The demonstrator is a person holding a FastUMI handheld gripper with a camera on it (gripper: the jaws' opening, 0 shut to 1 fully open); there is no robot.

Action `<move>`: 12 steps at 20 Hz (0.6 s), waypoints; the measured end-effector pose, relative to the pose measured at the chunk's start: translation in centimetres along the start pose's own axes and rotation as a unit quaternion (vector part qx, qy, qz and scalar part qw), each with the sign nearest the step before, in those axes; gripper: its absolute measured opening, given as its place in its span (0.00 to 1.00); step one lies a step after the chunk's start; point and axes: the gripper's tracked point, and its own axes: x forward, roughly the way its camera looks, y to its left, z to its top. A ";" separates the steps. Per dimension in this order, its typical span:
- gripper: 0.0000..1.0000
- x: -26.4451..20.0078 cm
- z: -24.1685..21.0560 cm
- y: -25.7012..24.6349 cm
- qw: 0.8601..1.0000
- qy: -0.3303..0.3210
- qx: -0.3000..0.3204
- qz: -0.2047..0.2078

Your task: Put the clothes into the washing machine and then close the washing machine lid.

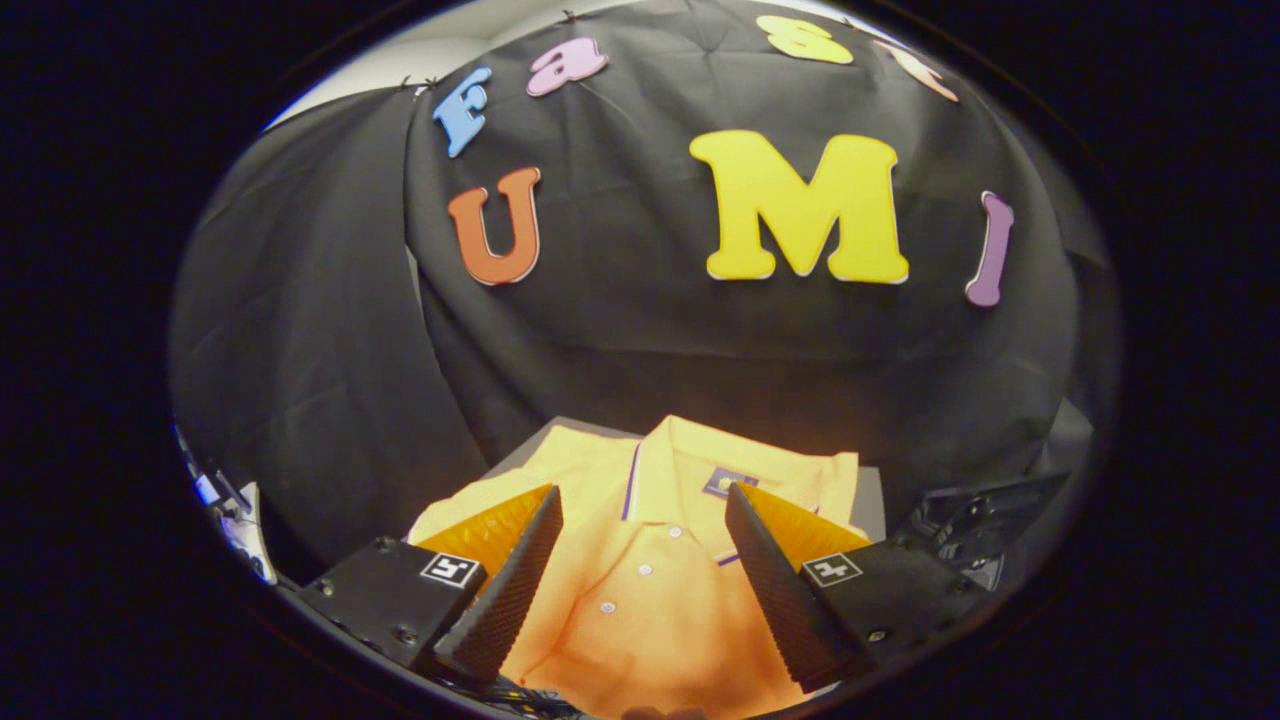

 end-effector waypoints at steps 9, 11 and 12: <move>1.00 2.5 -6.0 -0.5 0.997 0.075 -0.016 -0.018; 1.00 2.5 -6.4 -0.5 0.996 0.077 -0.045 -0.024; 1.00 2.4 -6.6 -0.5 0.995 0.081 -0.053 -0.025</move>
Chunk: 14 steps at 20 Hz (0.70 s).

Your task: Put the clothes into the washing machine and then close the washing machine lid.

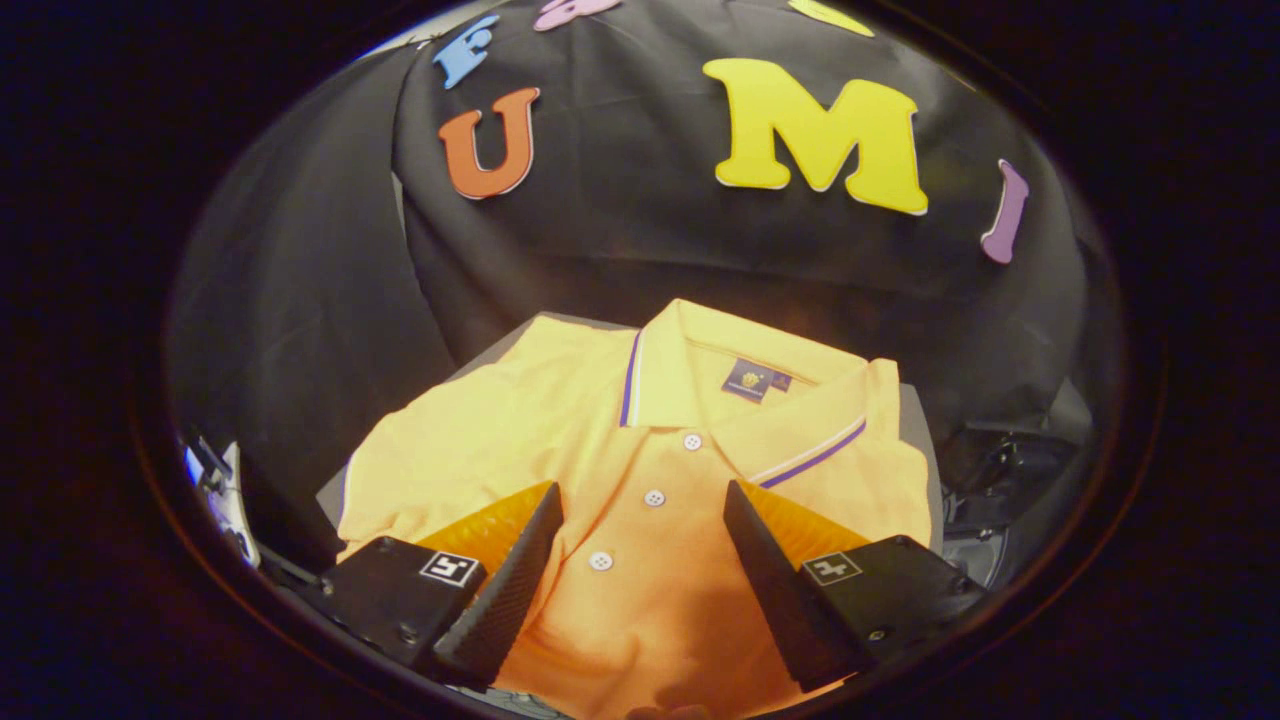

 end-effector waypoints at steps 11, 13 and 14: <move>0.97 0.2 0.2 0.8 1.000 0.018 -0.004 0.019; 0.83 0.1 0.4 1.2 0.999 0.018 -0.006 0.038; 0.56 0.5 0.4 1.5 0.999 0.012 0.012 0.042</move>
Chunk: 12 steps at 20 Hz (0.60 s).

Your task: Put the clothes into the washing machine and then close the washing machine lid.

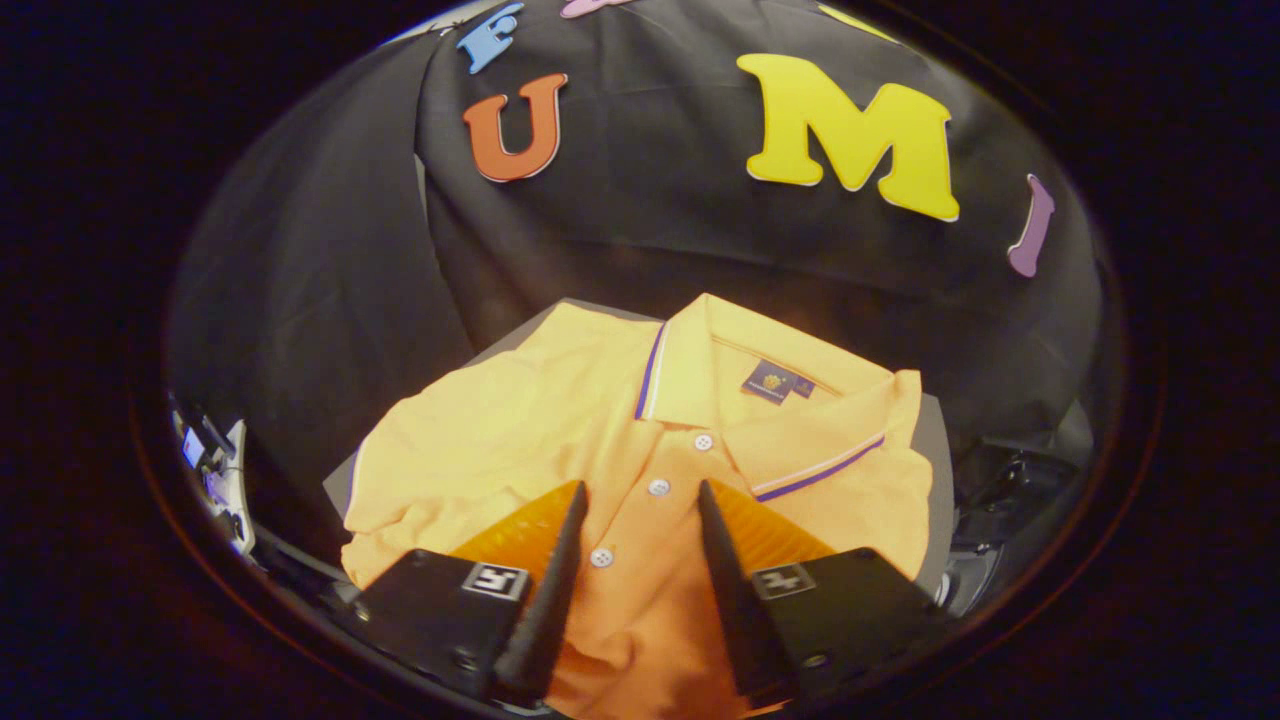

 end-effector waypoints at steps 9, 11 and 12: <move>0.04 -1.3 1.3 -0.1 0.999 -0.014 0.019 0.029; 0.04 -3.0 2.9 -0.4 0.999 -0.042 0.019 0.028; 0.04 -4.1 3.8 -0.8 0.998 -0.056 0.020 0.029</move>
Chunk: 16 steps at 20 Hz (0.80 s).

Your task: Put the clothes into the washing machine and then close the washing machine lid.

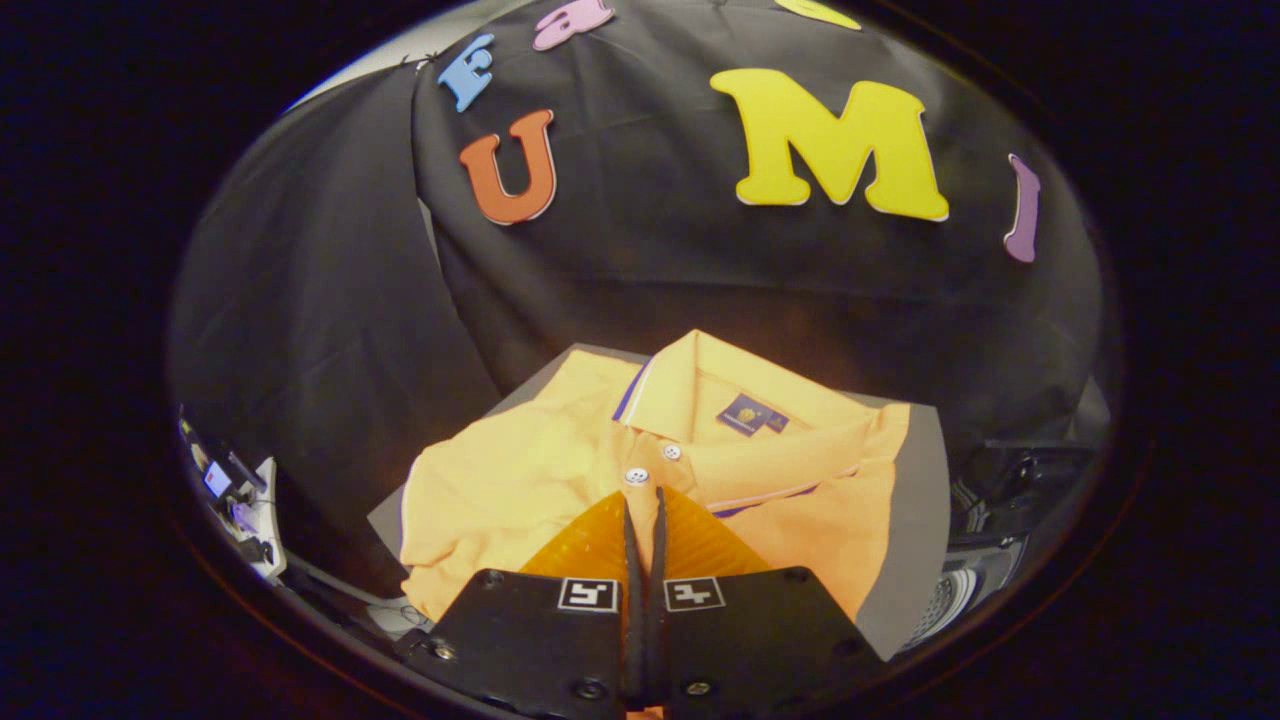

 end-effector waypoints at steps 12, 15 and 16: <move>0.04 -12.5 10.7 -10.1 0.990 -0.134 0.021 -0.042; 0.04 -15.1 10.8 -14.8 0.985 -0.146 0.032 -0.083; 0.04 -15.9 10.5 -16.4 0.983 -0.149 0.037 -0.096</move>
